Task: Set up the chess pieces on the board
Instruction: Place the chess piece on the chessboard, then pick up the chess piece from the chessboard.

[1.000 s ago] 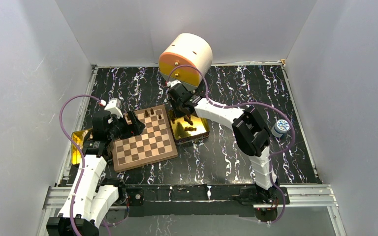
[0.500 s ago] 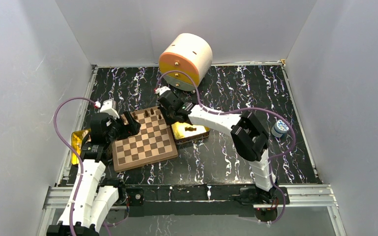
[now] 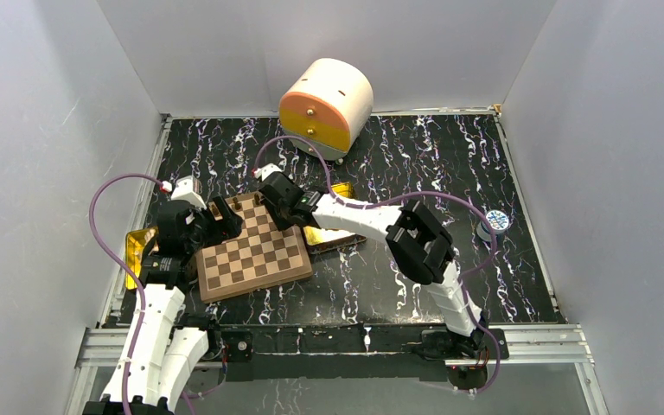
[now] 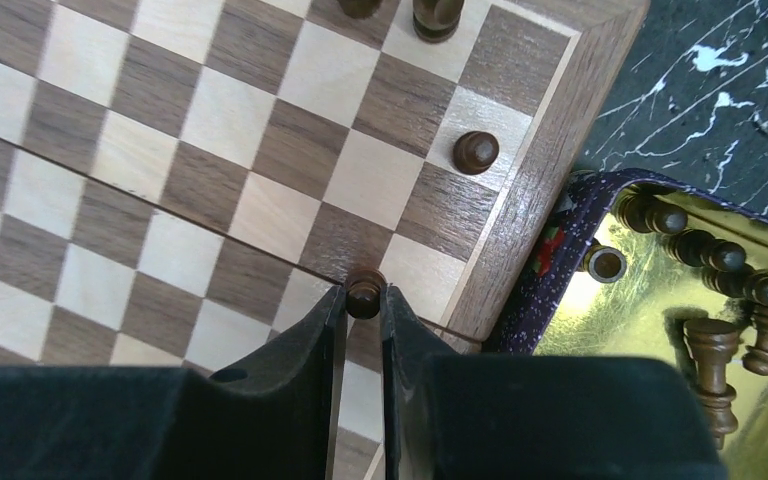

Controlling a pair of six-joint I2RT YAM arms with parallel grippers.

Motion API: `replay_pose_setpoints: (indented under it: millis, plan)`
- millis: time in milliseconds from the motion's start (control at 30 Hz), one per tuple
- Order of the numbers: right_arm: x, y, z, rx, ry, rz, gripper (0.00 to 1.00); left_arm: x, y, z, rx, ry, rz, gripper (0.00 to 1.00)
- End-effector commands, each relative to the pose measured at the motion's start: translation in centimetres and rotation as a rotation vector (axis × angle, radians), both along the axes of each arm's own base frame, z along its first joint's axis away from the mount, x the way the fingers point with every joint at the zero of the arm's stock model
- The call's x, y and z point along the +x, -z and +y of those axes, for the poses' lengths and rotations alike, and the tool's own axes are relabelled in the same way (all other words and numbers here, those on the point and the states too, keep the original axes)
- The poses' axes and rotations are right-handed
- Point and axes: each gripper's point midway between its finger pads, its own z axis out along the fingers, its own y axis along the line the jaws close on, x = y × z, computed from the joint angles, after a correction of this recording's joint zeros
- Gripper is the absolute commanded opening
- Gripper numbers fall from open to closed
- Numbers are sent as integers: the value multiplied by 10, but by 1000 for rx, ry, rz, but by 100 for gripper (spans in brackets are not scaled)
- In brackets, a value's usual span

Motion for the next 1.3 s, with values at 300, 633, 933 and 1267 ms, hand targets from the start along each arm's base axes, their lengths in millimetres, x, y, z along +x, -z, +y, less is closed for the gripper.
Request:
replay_pose_setpoints:
  millis: [300, 633, 933, 1267]
  plan:
    - [8, -26, 10, 41, 3, -51, 37, 2, -7, 1, 4, -12, -13, 78]
    - [-9, -84, -27, 109, 10, -110, 41, 11, -14, -12, -22, 64, 26, 75]
    - [-35, -112, -94, 145, 61, -166, 41, 37, -9, -33, -56, 138, 145, 61]
    - [-57, -110, -145, 180, 125, -182, 42, 60, 21, -85, 102, 231, 271, 48]
